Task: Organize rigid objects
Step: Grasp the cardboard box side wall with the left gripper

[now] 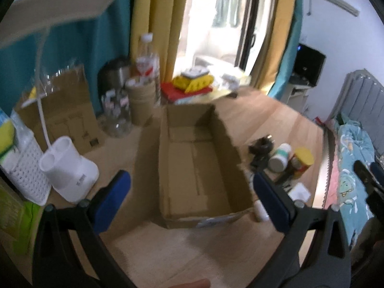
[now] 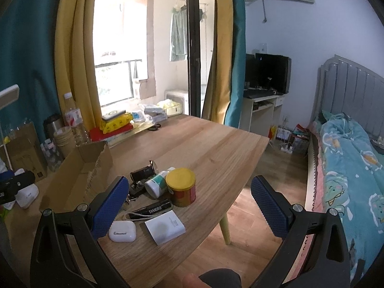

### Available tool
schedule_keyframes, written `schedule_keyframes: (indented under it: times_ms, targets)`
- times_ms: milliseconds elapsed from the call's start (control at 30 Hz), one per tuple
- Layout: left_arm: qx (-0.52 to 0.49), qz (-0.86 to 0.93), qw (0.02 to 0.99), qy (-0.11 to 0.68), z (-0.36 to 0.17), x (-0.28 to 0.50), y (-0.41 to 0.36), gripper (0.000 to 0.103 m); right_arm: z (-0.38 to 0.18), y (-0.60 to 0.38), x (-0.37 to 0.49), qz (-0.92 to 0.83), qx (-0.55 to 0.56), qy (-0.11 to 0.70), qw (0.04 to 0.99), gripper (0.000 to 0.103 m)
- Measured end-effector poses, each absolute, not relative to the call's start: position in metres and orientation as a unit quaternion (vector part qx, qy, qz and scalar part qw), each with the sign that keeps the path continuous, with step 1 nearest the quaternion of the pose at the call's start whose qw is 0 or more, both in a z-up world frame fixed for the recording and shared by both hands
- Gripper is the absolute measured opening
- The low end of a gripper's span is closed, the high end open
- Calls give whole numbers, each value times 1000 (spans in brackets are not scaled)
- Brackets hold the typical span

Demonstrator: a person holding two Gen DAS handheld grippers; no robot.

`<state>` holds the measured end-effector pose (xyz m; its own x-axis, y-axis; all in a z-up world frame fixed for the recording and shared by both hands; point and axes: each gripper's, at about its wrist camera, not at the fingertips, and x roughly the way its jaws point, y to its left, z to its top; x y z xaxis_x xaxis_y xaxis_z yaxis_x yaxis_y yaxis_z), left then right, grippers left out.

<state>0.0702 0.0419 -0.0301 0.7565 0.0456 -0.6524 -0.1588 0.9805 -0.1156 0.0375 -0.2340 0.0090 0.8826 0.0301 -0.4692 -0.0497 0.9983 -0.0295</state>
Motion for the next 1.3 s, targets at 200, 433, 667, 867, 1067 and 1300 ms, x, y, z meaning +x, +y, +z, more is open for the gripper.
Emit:
schedule_keyframes:
  times_ms: [200,433,667,867,1067,1300]
  targets:
    - [-92,62,909,403,-65,100,56,102,-10,-237,62,20,-20,265,964,103]
    - [-101,58,886,448,-92,114,59,102,-31,-237,82,28,-20,294,955,103]
    - [-113,35,859,499,-111,124,57,83,-42,-235,91,38,-29,292,955,103]
    - [-138,24,849,509,-118,126,62,75,-47,-233,95,58,-40,302,951,103]
    - [-146,14,846,513,-117,126,64,44,-47,-232,97,65,-44,298,951,103]
    - [-177,9,836,520,-121,123,76,15,-44,-234,97,74,-47,297,951,103]
